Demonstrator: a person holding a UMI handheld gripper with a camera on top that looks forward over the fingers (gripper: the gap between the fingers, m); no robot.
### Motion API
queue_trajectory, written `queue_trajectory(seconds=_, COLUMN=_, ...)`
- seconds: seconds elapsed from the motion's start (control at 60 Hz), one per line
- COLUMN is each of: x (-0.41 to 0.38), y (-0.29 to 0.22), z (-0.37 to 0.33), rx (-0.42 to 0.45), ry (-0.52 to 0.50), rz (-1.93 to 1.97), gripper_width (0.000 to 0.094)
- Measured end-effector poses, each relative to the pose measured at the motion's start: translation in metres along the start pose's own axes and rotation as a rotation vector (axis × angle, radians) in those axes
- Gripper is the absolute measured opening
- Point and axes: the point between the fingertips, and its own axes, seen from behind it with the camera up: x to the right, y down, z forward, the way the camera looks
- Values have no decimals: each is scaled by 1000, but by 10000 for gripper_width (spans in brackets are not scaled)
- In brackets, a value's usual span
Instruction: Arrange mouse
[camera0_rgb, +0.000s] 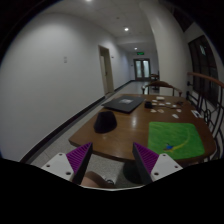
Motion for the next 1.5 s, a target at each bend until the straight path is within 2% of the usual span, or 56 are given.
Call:
queue_trajectory(seconds=0.117, x=-15, y=7, z=13, rx=-33, ry=-49, rz=-22, gripper_width=826)
queue_trajectory(seconds=0.217, x=-14, y=9, z=13, rx=-39, ry=-41, rz=-27, gripper_width=824)
queue_trajectory(seconds=0.233, x=-13, y=13, z=35, rx=-41, ry=-41, rz=-32, gripper_width=826)
queue_trajectory(seconds=0.367, x=-2, y=23, z=39, rx=-97, ry=20, rz=-63, gripper_width=824)
queue_trajectory(seconds=0.55, x=18, y=24, z=39, rx=-111, ry=59, rz=-61, gripper_width=805)
queue_trajectory(seconds=0.617, x=22, y=30, z=39, rx=-135, ry=59, rz=-88, gripper_width=752)
queue_trajectory(seconds=0.717, x=33, y=35, z=20, rx=-130, ry=63, rz=-115, gripper_width=472)
queue_trajectory(seconds=0.75, x=34, y=36, z=13, rx=-124, ry=52, rz=-98, gripper_width=408)
queue_trajectory(seconds=0.883, x=37, y=39, z=7, rx=-120, ry=0, rz=-96, gripper_width=289)
queue_trajectory(seconds=0.95, x=48, y=16, z=-32, rx=-70, ry=-23, rz=-115, gripper_width=284)
queue_trajectory(seconds=1.033, x=78, y=-33, z=-75, rx=48, ry=4, rz=-122, gripper_width=283)
queue_trajectory(seconds=1.133, x=149, y=-101, z=-155, rx=203, ry=106, rz=-142, gripper_width=282)
queue_trajectory(seconds=1.2, x=213, y=-118, z=-185, rx=241, ry=218, rz=-147, gripper_width=281)
queue_trajectory(seconds=1.25, x=260, y=-108, z=-203, rx=221, ry=293, rz=-137, gripper_width=282)
queue_trajectory(seconds=1.317, x=314, y=-62, z=-201, rx=143, ry=361, rz=-106, gripper_width=281)
queue_trajectory(seconds=1.4, x=355, y=1, z=-189, rx=24, ry=397, rz=-51, gripper_width=280)
queue_trajectory(seconds=1.5, x=382, y=53, z=-178, rx=-69, ry=421, rz=-18, gripper_width=281)
